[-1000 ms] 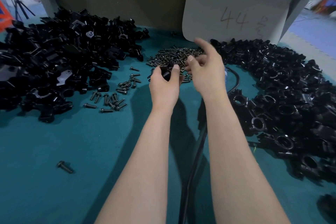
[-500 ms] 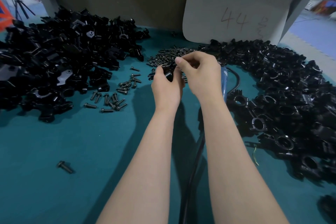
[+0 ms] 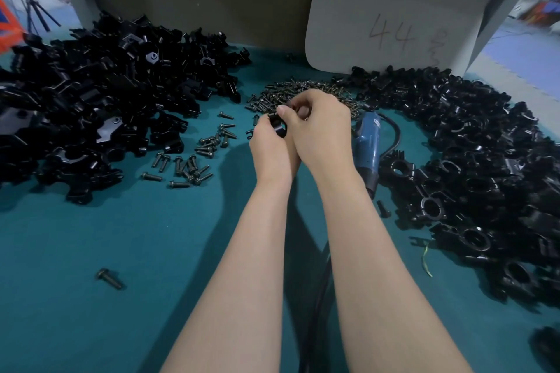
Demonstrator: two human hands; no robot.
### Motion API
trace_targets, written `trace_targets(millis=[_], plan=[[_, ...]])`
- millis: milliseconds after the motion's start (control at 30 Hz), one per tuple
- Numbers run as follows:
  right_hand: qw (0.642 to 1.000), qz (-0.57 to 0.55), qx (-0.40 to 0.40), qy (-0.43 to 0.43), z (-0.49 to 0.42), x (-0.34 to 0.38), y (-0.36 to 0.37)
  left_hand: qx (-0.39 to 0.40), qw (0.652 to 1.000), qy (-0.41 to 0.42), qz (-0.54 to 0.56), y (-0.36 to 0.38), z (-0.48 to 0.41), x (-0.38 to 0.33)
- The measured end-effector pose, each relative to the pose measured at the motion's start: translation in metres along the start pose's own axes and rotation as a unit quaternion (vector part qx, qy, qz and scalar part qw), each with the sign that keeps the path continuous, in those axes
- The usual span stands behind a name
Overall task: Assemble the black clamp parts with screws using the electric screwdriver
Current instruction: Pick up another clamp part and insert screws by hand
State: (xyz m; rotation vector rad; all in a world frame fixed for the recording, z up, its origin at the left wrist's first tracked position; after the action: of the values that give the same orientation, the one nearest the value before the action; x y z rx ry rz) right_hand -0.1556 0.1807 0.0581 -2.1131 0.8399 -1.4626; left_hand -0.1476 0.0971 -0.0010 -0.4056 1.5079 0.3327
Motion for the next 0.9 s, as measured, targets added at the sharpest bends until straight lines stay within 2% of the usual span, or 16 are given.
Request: trace_targets(millis=[200,567,733,900], plan=[[0.997,-0.028,0.076,-0.003,-0.002,-0.003,-0.002,-0.005,0.999,0.013,-0.049,-0.003,0.0,0.0],[0.999,-0.046,0.021,0.004,-0.002,-0.008,-0.004,-0.024,0.993,0.042,-0.109,-0.005,0.002,-0.005],[0.997,-0.073,0.038,0.006,-0.002,-0.006,-0.002,-0.027,0.994,0.028,-0.103,-0.005,0.001,-0.004],[0.999,-0.035,0.029,0.017,-0.003,-0.01,-0.003,-0.017,0.993,0.048,-0.109,-0.003,0.003,-0.005]])
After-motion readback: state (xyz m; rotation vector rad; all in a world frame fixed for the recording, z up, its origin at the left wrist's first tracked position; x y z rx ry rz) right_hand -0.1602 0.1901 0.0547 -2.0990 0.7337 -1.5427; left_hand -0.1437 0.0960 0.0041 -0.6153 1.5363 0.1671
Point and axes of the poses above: each hand's wrist, its own z-axis away from the middle knuckle, its own y-axis out of the palm, x = y × z, the point moved 6 cm from there along -z, towards the middle knuckle, and after that the axes turned 1 degree about x, right-handed, at the moved point
